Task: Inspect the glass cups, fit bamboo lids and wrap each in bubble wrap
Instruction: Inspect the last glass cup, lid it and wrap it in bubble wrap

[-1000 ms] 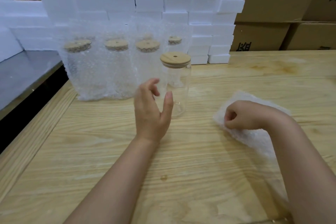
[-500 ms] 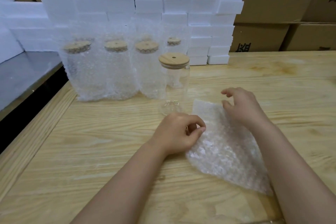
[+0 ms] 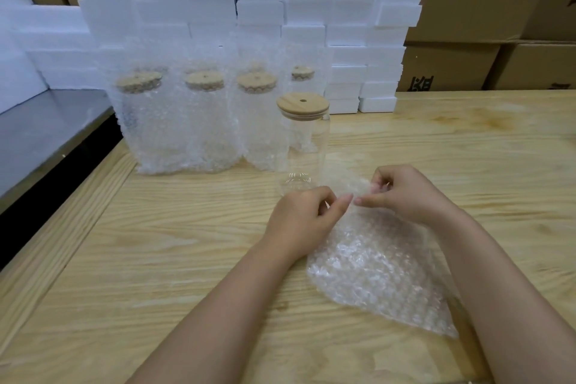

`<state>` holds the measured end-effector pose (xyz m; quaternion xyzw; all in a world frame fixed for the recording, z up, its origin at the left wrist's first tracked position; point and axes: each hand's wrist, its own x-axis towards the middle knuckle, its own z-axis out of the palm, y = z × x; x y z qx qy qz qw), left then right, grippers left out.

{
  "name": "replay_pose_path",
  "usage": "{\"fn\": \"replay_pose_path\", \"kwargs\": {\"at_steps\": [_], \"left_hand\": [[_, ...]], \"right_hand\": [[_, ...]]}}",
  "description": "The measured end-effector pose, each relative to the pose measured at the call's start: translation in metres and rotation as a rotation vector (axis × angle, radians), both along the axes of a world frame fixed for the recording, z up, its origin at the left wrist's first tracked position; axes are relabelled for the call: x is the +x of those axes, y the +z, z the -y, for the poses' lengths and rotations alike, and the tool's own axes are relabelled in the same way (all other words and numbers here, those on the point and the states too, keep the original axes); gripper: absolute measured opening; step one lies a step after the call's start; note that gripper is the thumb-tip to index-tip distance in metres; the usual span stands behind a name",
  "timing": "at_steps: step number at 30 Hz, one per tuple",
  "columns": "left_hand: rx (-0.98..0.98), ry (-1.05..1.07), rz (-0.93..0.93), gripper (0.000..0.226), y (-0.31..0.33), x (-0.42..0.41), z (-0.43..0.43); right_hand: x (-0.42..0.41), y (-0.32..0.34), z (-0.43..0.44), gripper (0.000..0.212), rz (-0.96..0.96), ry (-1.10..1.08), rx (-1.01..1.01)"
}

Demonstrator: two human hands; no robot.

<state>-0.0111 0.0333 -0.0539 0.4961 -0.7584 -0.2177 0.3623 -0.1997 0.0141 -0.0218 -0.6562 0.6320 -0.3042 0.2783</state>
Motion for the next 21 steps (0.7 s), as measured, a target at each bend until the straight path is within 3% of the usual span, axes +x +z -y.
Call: {"fn": "replay_pose_path", "kwargs": {"at_steps": [4,9,14,17,21], "left_hand": [[0.177,0.008,-0.16,0.051,0.002,-0.004,0.002],[0.286,0.007,-0.294,0.029,-0.001,-0.01,0.002],[0.345,-0.013,-0.547,0.026,0.003,-0.006,0.002],[0.346,-0.008,-0.574,0.028,0.003,-0.005,0.002],[0.344,0.004,-0.574,0.03,0.002,-0.006,0.004]], "right_hand": [[0.007,0.012,-0.008,0.044,0.172,0.221,0.147],[0.011,0.018,-0.017,0.033,0.126,0.324,0.241],[0.001,0.016,-0.011,0.038,0.268,-0.074,0.08],[-0.01,0.016,-0.008,0.03,0.047,-0.269,-0.117],[-0.003,0.024,-0.004,0.019,-0.162,-0.271,-0.233]]}}
